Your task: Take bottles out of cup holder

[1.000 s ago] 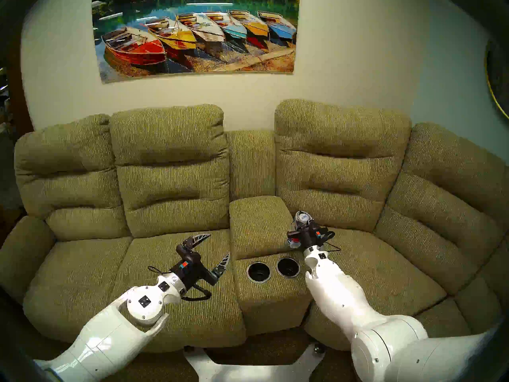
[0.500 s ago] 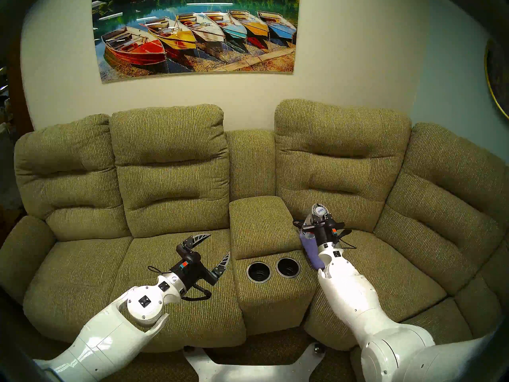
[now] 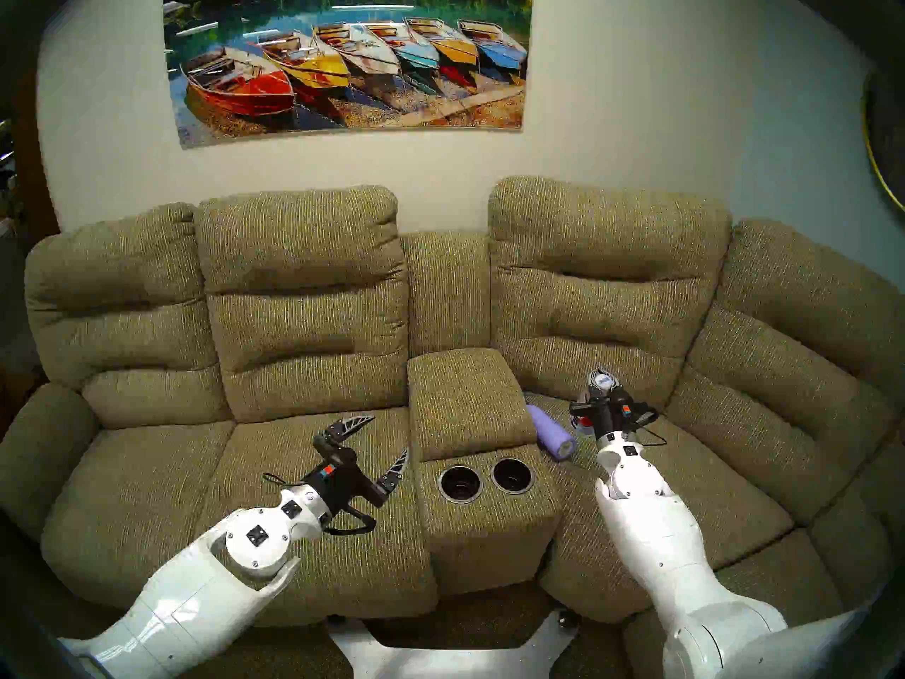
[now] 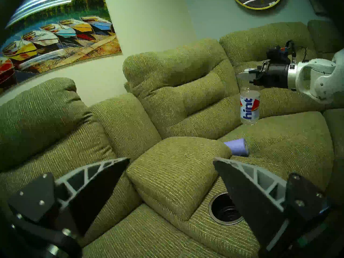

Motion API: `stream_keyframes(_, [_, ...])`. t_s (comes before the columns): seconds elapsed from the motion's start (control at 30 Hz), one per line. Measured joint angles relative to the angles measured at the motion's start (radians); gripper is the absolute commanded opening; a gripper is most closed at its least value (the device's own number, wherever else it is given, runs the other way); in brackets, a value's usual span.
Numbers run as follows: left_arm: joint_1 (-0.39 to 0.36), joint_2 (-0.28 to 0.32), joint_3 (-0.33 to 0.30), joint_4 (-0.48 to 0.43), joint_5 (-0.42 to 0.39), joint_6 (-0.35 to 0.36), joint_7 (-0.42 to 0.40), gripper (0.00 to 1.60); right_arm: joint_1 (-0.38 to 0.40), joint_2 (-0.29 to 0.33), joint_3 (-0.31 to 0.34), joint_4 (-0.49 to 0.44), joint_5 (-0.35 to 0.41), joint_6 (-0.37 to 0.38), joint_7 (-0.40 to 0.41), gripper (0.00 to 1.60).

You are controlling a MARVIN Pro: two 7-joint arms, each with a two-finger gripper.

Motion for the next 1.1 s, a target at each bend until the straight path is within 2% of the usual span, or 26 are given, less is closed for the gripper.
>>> stream_keyframes(0.17, [0.000,0.001,0.001,0.000,0.001,0.000,0.001,1.60,-0.018,0.007,0.004,-0.025,0.009,0.113,0.005,0.00])
stream_keyframes(0.3, [0.000,0.002,0.001,0.000,0.001,-0.001,0.002,1.60,-0.006,0.010,0.001,0.007,0.009,0.153,0.014,0.00])
stream_keyframes(0.67, [0.000,0.004,0.003,0.000,0.001,-0.001,0.004,1.60,0.077,0.010,-0.025,0.226,-0.029,0.146,0.018,0.00])
stream_keyframes(1.1, [-0.001,0.005,0.005,0.000,0.001,-0.001,0.006,1.60,0.187,-0.008,-0.036,0.402,-0.051,0.144,0.014,0.00])
